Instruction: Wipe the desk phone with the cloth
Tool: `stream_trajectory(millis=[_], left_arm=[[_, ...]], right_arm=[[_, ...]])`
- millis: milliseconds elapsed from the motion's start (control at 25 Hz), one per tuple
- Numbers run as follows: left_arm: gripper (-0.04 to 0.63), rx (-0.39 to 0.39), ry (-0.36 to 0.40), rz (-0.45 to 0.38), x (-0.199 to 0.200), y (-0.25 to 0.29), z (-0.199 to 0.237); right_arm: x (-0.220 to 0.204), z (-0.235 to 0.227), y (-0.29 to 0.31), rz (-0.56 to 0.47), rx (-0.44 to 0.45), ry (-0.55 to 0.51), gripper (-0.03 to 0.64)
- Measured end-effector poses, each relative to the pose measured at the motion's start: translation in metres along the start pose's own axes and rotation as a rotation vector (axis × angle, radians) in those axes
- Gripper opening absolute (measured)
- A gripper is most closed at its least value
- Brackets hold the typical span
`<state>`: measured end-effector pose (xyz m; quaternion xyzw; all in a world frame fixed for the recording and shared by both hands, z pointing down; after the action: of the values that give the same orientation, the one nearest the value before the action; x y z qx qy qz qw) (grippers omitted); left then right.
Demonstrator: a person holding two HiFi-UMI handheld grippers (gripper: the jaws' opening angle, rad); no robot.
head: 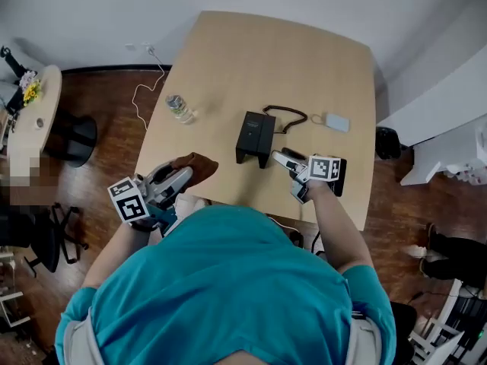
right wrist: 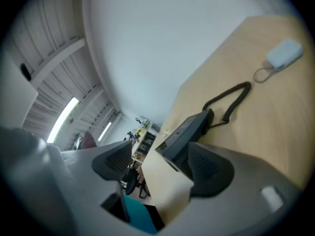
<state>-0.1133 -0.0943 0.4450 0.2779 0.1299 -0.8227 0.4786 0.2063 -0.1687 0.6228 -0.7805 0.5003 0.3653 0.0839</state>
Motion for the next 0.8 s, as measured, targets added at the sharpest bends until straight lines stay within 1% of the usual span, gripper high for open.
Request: stream_trajectory(millis=[40, 120, 280, 360, 480, 520, 600, 680, 800], left_arm=[[0.146, 0.002, -0.009, 0.005, 0.002, -0.001, 0.005], [0.146, 0.003, -0.027, 0.022, 0.008, -0.004, 0.019], [0.146, 0.008, -0.031, 0.106, 0.025, -0.005, 0.044], [0.146, 0.006, -0.019, 0.127, 0.036, -0.005, 0.05], [0.146, 0.004, -0.016, 0.124, 0.048, -0.004, 0.052], [0.146, 0.004, -0.017, 0.125, 0.05, -0.004, 0.053], [0.146, 0.008, -0.018, 0.13, 0.051, -0.004, 0.054], [0.146, 0.02, -0.021, 0.128, 0.051, -0.006, 0.056], [0.146, 0.038, -0.026, 0.116, 0.054, -0.009, 0.059]], right_arm=[[0.001, -0.01, 0.012, 0.015, 0.0, 0.033, 0.366], [0.0, -0.028, 0.033, 0.025, 0.005, 0.114, 0.379], [-0.009, -0.062, 0.057, -0.02, 0.01, 0.292, 0.379], [-0.016, -0.07, 0.063, -0.024, 0.03, 0.334, 0.379], [-0.025, -0.075, 0.073, -0.029, 0.081, 0.385, 0.375], [-0.027, -0.075, 0.076, -0.037, 0.107, 0.409, 0.349], [-0.028, -0.077, 0.079, -0.058, 0.151, 0.451, 0.249], [-0.029, -0.079, 0.079, -0.078, 0.184, 0.493, 0.235], [-0.033, -0.081, 0.079, -0.09, 0.203, 0.528, 0.224]])
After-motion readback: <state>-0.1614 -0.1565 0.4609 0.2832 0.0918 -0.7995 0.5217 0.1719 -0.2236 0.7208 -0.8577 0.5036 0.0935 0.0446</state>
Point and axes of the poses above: the fingertips, and each gripper's own axes: y forward along the fingers, z to its left, x out of its top, the point moved 5 cm from there along -y, backward along the fingers, and after that the axes turned 11 degrees about -y, right-handed, at the moved point
